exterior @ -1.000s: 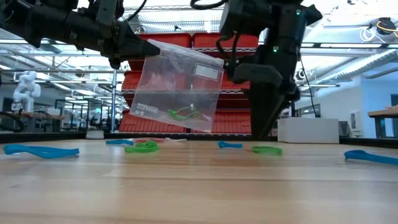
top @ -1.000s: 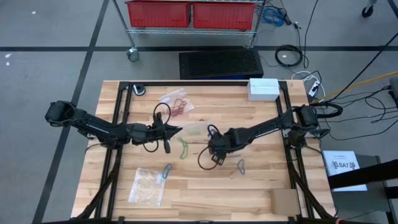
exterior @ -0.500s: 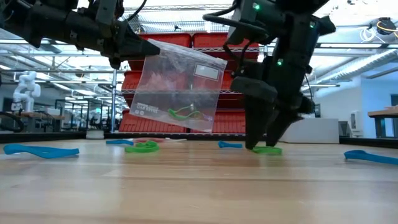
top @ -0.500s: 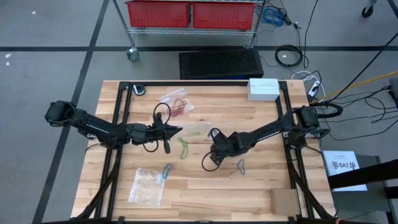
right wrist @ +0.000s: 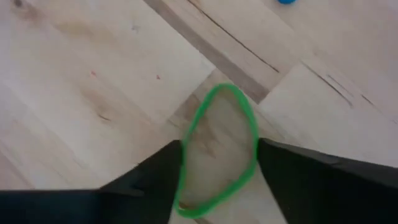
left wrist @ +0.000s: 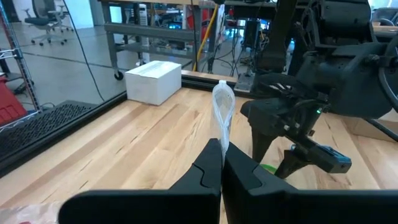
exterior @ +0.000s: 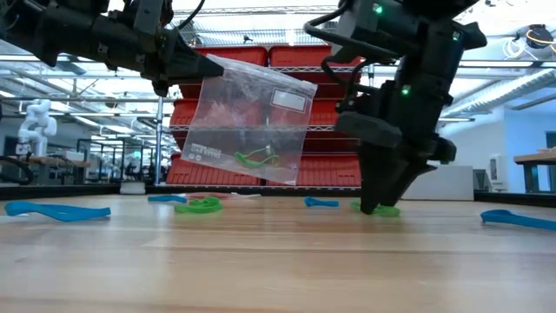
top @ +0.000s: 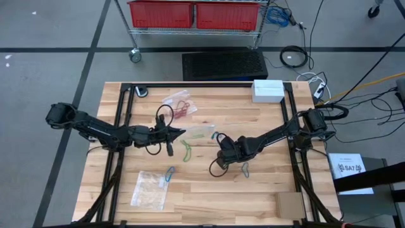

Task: Sort rubber bands
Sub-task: Put the bottom green rubber band into the zip bag

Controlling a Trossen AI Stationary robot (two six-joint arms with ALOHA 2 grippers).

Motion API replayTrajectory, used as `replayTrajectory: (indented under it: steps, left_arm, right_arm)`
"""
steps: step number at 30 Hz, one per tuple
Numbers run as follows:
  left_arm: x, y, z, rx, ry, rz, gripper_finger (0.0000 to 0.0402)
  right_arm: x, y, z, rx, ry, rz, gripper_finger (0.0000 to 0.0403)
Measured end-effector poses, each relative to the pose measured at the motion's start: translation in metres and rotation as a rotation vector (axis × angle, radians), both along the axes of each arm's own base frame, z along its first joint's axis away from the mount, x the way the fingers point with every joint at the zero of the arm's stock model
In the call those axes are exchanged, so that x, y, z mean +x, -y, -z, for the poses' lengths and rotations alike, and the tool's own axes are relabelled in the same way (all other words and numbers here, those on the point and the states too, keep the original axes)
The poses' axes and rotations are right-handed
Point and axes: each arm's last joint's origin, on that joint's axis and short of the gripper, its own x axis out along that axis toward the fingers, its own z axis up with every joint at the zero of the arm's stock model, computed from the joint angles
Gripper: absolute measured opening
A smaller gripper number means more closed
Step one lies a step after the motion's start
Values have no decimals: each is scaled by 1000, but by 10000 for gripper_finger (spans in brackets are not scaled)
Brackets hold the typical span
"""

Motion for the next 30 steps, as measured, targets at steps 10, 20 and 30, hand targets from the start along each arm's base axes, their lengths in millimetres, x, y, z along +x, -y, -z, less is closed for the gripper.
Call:
replayTrajectory:
  steps: [10,20,30]
  left_arm:
    - [0,0,0,0,0,0,0]
    - [0,0,0,11,-4,1,0]
    - [0,2,0,16,-7,58,0]
  right_arm:
    - [-3,-2,0,1,-66,-123,50]
    - [26,-32,-62,-184,-27,-428,2]
    - [63,-32,-156,-743,125,-557,0]
